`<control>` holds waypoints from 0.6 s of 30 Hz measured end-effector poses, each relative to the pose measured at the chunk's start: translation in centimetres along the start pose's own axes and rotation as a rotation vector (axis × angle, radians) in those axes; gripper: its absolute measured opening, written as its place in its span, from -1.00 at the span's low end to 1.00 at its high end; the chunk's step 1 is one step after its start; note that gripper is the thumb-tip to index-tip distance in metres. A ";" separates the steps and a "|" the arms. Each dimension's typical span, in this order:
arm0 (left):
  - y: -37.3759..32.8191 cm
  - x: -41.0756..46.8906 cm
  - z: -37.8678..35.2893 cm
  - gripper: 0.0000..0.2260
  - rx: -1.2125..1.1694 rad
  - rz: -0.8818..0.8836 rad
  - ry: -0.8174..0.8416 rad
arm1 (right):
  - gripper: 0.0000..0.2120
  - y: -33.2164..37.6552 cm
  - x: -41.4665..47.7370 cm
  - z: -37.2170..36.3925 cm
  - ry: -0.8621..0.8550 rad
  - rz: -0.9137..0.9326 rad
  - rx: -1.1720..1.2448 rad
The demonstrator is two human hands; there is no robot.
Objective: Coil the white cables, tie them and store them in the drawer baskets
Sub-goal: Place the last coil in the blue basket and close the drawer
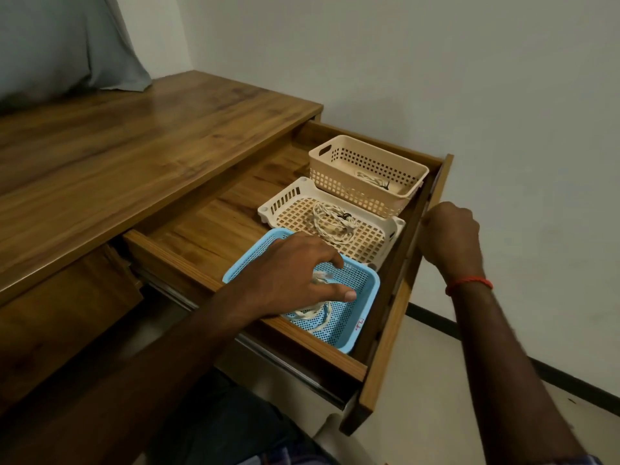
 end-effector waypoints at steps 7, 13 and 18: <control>-2.1 -0.2 0.2 -0.39 -0.064 0.016 0.051 | -0.89 0.4 0.2 -1.2 0.002 -0.034 0.113; -1.7 -0.1 0.6 -0.39 0.018 0.017 0.071 | -0.92 2.8 -0.2 -2.7 0.008 0.056 0.104; -0.5 -0.1 0.7 -0.37 0.013 0.046 0.076 | -0.89 4.2 0.8 -4.2 0.023 0.093 0.188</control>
Point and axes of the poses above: each hand's wrist, its own x-axis towards the middle knuckle, its own z-axis out of the back of the hand, y = z × x, the point moved 2 cm from there along x, towards the middle knuckle, and after that the axes turned 10 degrees about x, right-handed, at the moved point
